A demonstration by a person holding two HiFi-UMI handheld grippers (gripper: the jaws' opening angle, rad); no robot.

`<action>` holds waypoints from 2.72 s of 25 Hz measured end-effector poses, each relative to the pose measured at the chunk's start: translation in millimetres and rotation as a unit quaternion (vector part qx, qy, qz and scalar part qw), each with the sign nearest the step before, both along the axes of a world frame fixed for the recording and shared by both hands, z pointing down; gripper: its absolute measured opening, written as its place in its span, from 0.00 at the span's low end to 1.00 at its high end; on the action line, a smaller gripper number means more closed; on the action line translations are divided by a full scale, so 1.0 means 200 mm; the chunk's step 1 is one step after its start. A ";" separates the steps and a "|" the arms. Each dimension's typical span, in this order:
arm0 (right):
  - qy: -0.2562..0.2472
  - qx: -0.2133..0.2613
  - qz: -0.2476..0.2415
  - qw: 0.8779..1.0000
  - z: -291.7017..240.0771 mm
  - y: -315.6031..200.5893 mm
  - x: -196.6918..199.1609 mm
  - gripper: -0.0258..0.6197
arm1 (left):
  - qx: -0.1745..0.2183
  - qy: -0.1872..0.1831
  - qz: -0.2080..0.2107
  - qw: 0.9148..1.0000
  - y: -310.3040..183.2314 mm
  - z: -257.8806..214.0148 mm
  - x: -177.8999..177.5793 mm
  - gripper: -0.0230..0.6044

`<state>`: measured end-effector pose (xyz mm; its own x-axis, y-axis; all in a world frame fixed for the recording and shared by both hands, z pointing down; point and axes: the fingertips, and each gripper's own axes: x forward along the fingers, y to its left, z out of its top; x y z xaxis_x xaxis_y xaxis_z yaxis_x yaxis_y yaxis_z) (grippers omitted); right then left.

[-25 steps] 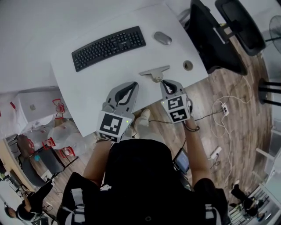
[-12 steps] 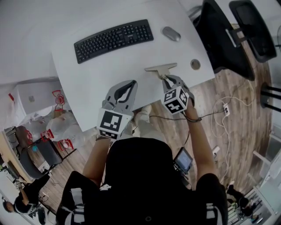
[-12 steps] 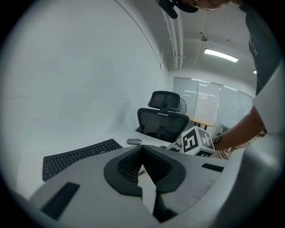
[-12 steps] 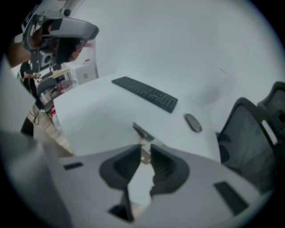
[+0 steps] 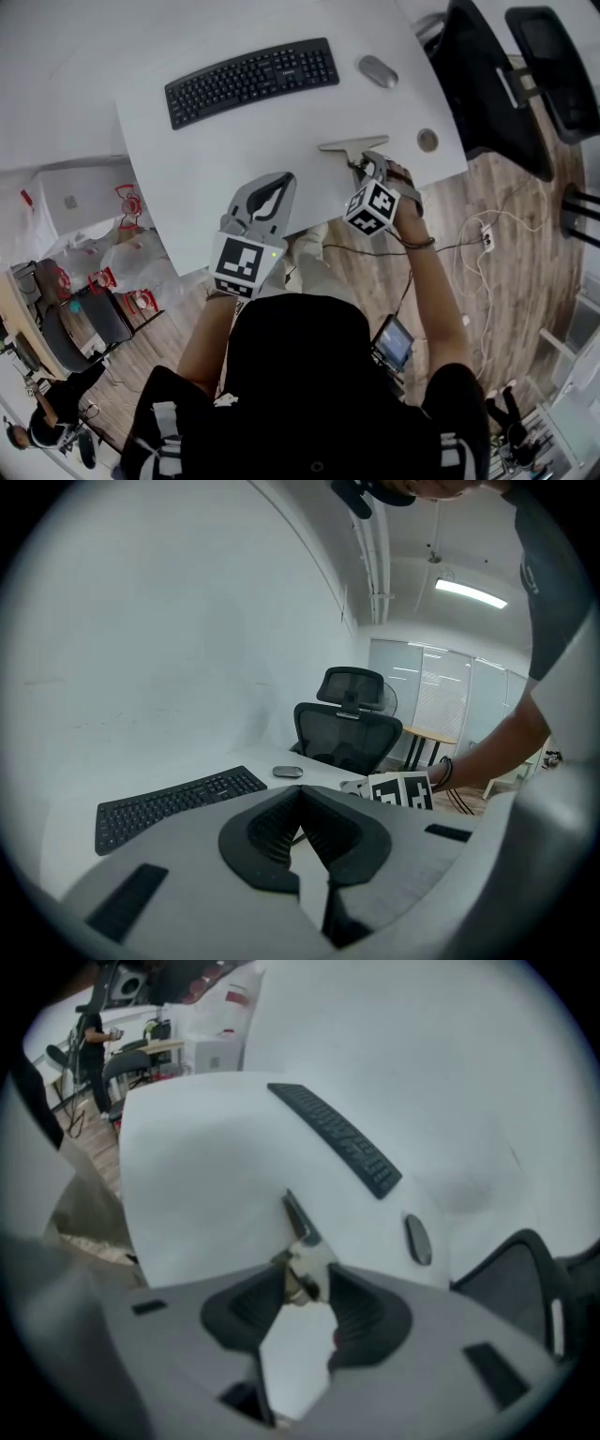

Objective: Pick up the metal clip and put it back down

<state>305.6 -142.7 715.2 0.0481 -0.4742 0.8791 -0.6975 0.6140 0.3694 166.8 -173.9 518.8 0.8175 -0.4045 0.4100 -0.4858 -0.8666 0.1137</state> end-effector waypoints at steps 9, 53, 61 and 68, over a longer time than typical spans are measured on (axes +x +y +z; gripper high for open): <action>0.041 0.006 -0.025 0.999 0.05 -0.04 0.02 0.25 | 0.000 -0.001 -0.006 1.000 -0.02 0.01 -0.02 0.08; -0.273 0.281 0.245 0.887 -1.30 -0.14 -0.28 0.09 | 0.118 0.076 -0.010 0.990 -0.09 -0.67 -0.25 0.08; -0.292 0.373 0.230 0.850 -1.70 -0.15 -0.31 0.09 | 0.161 0.101 -0.018 0.982 -0.11 -0.89 -0.32 0.08; -0.307 0.409 0.218 0.831 -1.91 -0.10 -0.38 0.09 | 0.191 0.125 -0.029 0.973 -0.10 -1.06 -0.39 0.08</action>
